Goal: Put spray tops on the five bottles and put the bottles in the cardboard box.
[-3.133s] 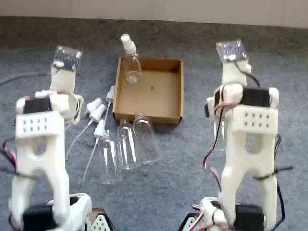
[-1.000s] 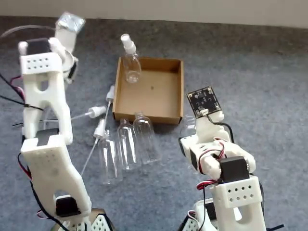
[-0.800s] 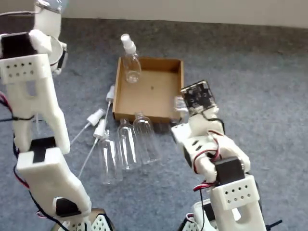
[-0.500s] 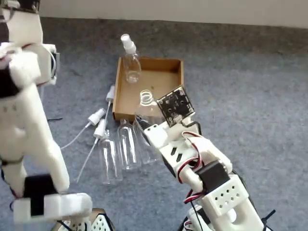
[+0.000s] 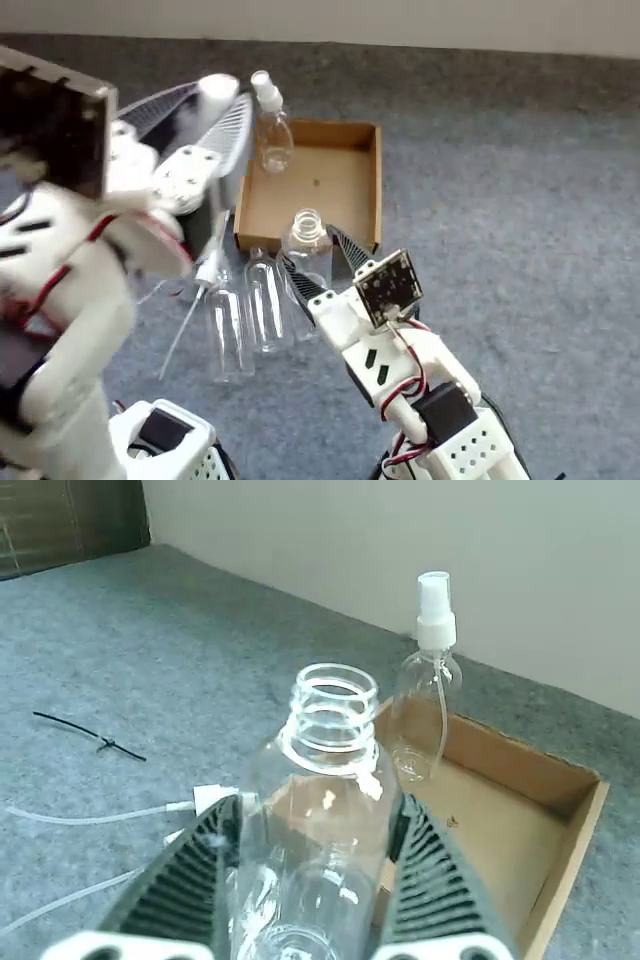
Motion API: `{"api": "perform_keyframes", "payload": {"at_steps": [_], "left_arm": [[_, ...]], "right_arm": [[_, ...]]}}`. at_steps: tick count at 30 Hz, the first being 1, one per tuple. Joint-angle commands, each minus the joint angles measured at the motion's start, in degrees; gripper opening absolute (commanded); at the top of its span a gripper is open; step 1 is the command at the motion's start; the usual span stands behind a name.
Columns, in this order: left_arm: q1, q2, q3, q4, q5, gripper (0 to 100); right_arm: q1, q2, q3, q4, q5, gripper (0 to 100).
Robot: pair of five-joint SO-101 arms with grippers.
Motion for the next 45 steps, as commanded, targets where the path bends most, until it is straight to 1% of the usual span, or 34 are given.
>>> {"api": "perform_keyframes", "payload": {"at_steps": [1, 3, 5, 7, 9, 12, 14, 16, 23, 32, 36, 39, 45], "left_arm": [[8.75, -0.57, 6.55, -14.68, 1.14, 0], [10.59, -0.48, 10.68, -20.84, 1.05, 0], [11.03, -0.48, 15.34, -26.20, 1.05, 0], [10.95, -0.48, 19.91, -29.63, 1.05, 0], [10.86, -0.48, 22.90, -31.30, 1.05, 0], [10.86, -0.57, 24.22, -31.82, 0.62, 0], [10.77, -0.48, 24.13, -31.91, -2.73, 0], [10.77, -0.57, 24.40, -32.35, -4.57, 0], [10.77, -1.01, 23.78, -32.62, -5.01, 0], [10.77, -0.57, 16.57, -32.35, -5.01, 0], [10.77, -0.57, 16.22, -32.09, -5.01, 0], [10.77, -0.57, 18.24, -30.24, -5.01, 0], [9.98, -1.10, 26.68, -30.42, -5.01, 0]], "right_arm": [[-0.40, -4.09, 1.54, -1.19, -0.44, 0.3], [-0.40, -5.85, 2.68, -1.19, -0.35, 0.3], [-0.31, -7.25, 2.77, -1.10, -0.35, 0.3], [-0.31, -8.31, 2.77, -1.10, -0.35, 0.3], [-0.31, -8.66, 2.77, -1.10, -0.35, 0.3], [-0.31, -8.84, 2.77, -1.10, -0.35, 0.3], [-0.31, -9.01, 2.77, -1.01, -0.35, 0.3], [-0.31, -9.01, 2.77, -1.01, -0.35, 0.3], [-0.31, -8.75, 2.86, -1.01, -0.35, 0.3], [-0.31, -8.66, 2.86, -1.01, -0.35, 0.3], [-0.31, -8.66, 2.86, -1.01, -0.35, 0.3], [-0.31, -8.66, 2.86, -1.01, -0.35, 0.3], [-0.22, -8.66, 2.86, -1.01, -0.35, 0.3]]}}
